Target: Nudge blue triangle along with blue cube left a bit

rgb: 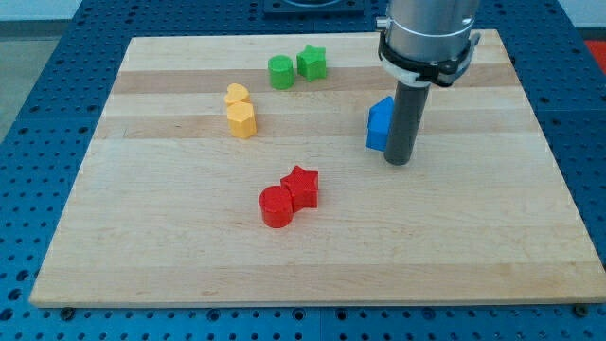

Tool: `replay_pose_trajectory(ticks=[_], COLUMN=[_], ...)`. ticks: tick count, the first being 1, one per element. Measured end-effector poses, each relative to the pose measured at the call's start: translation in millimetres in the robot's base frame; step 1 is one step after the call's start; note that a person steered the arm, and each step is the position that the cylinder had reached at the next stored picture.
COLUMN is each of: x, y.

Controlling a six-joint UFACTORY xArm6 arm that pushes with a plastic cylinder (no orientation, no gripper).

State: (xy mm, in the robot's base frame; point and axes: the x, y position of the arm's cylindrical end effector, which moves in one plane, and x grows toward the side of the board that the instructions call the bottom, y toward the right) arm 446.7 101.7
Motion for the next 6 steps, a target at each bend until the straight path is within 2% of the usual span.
replay_pose_trajectory(ticks=[4, 6], x=[0.8, -10.8], y=[61.4, 69.4])
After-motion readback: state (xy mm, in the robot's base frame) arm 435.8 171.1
